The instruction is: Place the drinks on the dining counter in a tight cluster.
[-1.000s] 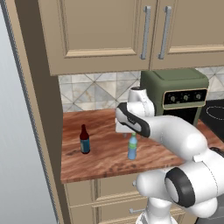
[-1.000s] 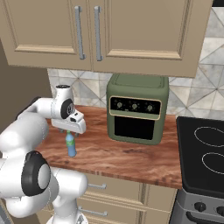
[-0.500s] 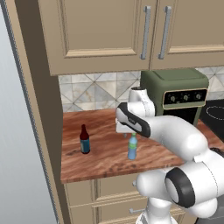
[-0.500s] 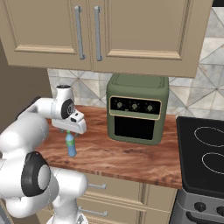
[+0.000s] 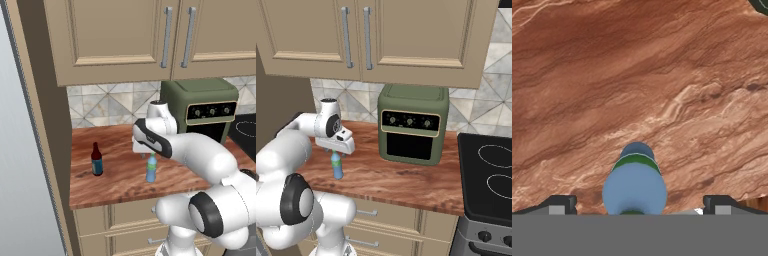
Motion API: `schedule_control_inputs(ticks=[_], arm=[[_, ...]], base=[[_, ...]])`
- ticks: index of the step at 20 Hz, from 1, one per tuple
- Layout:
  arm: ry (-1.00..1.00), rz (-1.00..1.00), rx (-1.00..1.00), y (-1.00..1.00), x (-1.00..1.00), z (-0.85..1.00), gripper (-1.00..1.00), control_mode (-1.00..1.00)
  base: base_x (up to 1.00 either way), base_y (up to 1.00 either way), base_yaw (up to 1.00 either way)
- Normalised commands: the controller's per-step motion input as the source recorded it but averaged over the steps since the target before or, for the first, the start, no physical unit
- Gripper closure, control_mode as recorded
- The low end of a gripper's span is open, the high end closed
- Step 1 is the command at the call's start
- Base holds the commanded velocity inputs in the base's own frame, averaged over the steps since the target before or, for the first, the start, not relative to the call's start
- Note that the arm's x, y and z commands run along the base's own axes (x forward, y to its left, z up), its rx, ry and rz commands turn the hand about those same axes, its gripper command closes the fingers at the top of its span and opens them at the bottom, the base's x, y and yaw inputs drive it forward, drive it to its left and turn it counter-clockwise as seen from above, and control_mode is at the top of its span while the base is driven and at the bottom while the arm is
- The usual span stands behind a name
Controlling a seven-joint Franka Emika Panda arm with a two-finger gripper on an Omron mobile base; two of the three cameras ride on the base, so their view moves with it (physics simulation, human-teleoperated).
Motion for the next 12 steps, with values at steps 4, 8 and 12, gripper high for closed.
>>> schedule_control_inputs(ticks=[4,8,12], arm=[[-0.01,0.00,0.00,0.00,0.00,-0.02,-1.00,-1.00],[0.00,0.00,0.00,0.02,0.00,0.00,-1.00,-1.00],[0.00,0.00,0.00,0.02,0.00,0.00,-1.00,-1.00]], base=[[0.00,0.00,0.00],[0.00,0.00,0.00],[0.00,0.00,0.00]])
